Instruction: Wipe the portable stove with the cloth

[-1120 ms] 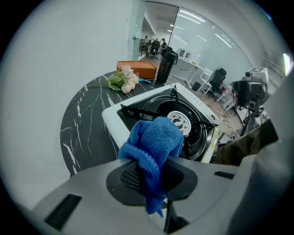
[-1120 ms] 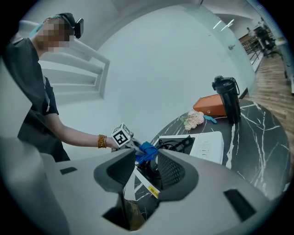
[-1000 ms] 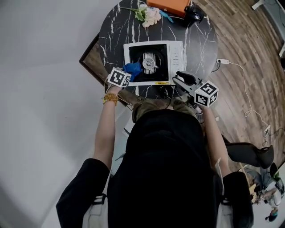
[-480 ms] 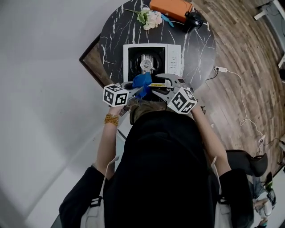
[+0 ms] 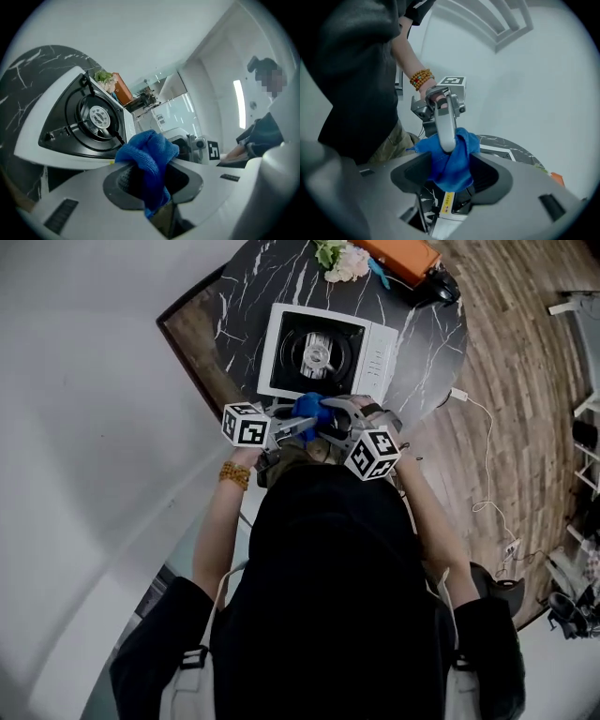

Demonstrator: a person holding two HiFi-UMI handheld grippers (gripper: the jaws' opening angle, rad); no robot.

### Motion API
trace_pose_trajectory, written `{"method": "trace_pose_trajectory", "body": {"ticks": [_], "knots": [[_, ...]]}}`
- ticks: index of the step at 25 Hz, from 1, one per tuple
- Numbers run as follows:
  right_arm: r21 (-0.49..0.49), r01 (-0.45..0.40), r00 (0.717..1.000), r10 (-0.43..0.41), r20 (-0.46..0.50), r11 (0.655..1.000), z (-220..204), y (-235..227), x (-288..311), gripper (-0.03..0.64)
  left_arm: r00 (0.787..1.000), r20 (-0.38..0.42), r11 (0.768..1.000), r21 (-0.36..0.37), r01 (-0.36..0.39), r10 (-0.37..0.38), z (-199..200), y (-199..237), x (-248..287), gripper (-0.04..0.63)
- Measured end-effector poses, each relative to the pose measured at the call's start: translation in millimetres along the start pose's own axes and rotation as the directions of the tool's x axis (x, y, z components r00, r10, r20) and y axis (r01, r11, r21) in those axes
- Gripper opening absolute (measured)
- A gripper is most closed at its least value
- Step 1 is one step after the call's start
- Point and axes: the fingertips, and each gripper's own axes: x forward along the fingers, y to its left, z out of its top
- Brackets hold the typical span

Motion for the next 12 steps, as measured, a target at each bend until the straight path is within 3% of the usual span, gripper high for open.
{"method": "trace_pose_trajectory", "body": {"ticks": [3,5,6,7,8,10,12], "knots": [[0.011,0.016,1.000,-0.016,-0.003,1.000,11.6,-9.7,8.7,0.233,0.993,0.017,0.992,-0.056,0.117,-0.116,4.8,-8.6,-3.8,0.092],[0.009,0.040,0.999,-0.040,-0.030,0.999,17.7,-21.0,15.0,0.219,0.986,0.037,0.983,-0.075,0.167,-0.165,13.0,-11.4,-6.1,0.144],[0.011,0.068,0.997,-0.067,-0.049,0.998,17.1,-28.1,15.1,0.173,0.982,0.053,0.980,-0.079,0.183,-0.179,18.7,-10.3,-9.3,0.180],[0.034,0.102,0.993,-0.099,-0.070,0.994,12.9,-35.7,12.8,0.058,0.980,0.066,0.978,-0.071,0.194,-0.190,24.4,-8.8,-13.9,0.249],[0.081,0.134,0.987,-0.125,-0.103,0.988,4.0,-42.3,9.2,0.055,0.979,0.072,0.980,-0.047,0.193,-0.189,29.6,-6.3,-19.8,0.256],[0.166,0.169,0.965,-0.129,-0.227,0.971,-28.0,-48.2,4.2,0.051,0.991,0.079,0.994,0.024,0.109,-0.110,40.0,10.0,-34.1,0.256],[0.158,0.163,0.919,-0.091,-0.382,0.974,-64.2,-44.0,7.5,0.051,0.996,0.068,0.990,0.122,-0.069,0.061,46.2,41.8,-49.8,0.256]]}}
